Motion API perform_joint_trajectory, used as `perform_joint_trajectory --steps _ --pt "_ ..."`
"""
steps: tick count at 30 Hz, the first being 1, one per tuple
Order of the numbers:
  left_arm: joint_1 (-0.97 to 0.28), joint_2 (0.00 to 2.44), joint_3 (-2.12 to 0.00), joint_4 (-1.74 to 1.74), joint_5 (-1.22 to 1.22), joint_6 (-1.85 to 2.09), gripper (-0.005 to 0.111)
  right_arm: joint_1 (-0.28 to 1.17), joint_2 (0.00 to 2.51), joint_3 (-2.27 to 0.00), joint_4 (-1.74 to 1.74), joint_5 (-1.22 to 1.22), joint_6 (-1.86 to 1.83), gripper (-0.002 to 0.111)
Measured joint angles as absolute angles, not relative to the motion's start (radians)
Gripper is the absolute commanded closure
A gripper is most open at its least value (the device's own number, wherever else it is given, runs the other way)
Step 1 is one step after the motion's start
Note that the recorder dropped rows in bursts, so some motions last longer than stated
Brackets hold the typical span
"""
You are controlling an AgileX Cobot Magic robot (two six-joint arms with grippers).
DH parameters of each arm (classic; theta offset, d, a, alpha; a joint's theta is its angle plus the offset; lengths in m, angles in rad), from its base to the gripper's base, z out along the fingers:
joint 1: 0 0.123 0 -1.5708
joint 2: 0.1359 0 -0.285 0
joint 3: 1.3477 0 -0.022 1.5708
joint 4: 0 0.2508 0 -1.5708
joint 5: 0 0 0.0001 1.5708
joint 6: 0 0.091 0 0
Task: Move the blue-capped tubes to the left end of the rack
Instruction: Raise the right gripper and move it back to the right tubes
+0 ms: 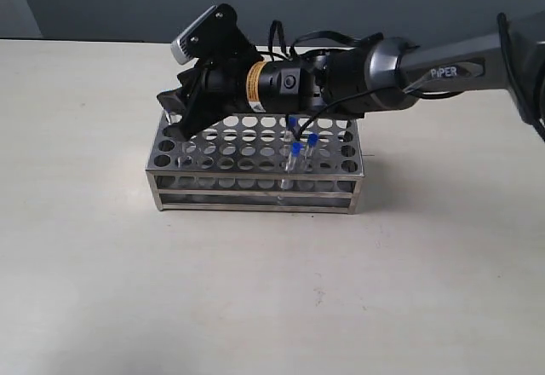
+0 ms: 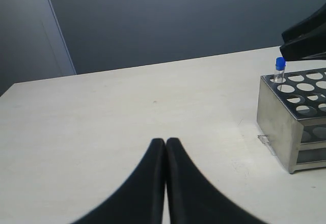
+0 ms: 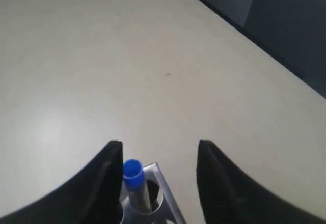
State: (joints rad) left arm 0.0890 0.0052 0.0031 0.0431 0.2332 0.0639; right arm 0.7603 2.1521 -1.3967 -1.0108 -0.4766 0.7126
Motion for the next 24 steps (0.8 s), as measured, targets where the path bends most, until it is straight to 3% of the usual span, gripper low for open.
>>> perform_joint_trajectory --steps 14,24 --pt "0.089 0.005 0.003 0.043 0.233 0.064 0.106 0.76 1.808 -1.352 -1.063 -0.125 0.806 0.066" --pt "0.089 0.005 0.003 0.043 0.233 0.064 0.106 0.76 1.473 -0.949 -1.066 0.0 0.808 0.066"
